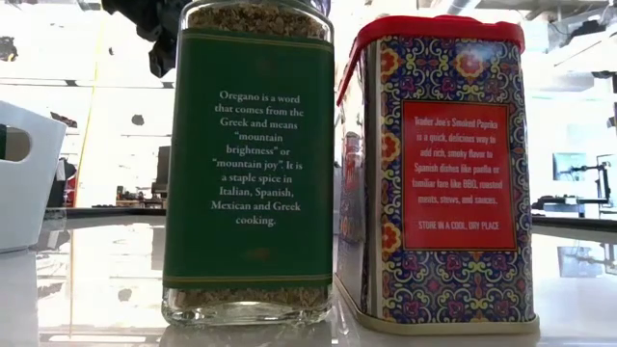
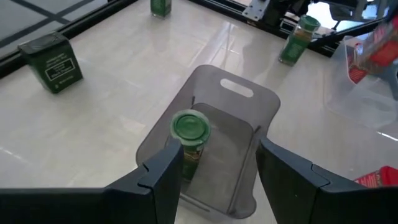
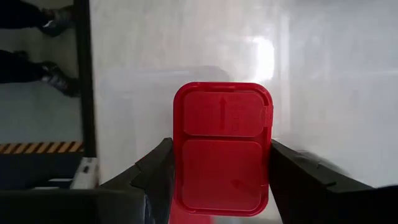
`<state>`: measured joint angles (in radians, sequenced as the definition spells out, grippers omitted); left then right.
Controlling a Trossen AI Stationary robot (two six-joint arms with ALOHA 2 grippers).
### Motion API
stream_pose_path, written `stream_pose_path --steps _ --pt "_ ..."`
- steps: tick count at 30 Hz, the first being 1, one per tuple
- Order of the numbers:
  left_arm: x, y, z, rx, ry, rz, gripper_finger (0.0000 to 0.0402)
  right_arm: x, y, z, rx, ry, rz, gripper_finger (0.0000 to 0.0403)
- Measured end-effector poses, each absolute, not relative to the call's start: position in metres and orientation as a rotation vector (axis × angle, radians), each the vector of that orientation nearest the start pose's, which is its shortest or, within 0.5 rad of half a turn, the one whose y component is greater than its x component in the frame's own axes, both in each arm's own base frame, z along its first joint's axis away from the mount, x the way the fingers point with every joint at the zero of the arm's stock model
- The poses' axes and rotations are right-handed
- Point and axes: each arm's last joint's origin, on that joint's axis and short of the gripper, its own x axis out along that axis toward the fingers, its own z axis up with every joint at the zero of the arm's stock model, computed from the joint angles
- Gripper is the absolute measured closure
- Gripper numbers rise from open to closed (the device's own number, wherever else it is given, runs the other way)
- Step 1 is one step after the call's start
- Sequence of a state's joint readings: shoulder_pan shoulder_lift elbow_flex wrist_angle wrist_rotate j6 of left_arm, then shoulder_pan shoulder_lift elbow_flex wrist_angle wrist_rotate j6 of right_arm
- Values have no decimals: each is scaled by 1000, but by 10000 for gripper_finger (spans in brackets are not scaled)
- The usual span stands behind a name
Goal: Sort spices by type
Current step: Put the top red seasoning can into the transparent bin
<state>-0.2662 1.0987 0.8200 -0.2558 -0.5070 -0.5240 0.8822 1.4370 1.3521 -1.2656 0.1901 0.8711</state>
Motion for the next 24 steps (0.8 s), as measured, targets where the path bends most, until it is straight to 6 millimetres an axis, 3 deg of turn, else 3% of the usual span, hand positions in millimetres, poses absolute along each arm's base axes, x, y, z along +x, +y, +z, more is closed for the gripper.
stream_pose_path --steps 8,19,24 --pt "227 -51 281 -302 424 339 209 180 213 294 59 1282 56 165" --pt "227 -52 281 -303 427 331 209 163 228 290 31 1294 69 166" --pt "227 -52 281 -315 425 333 209 164 227 272 49 1262 64 166"
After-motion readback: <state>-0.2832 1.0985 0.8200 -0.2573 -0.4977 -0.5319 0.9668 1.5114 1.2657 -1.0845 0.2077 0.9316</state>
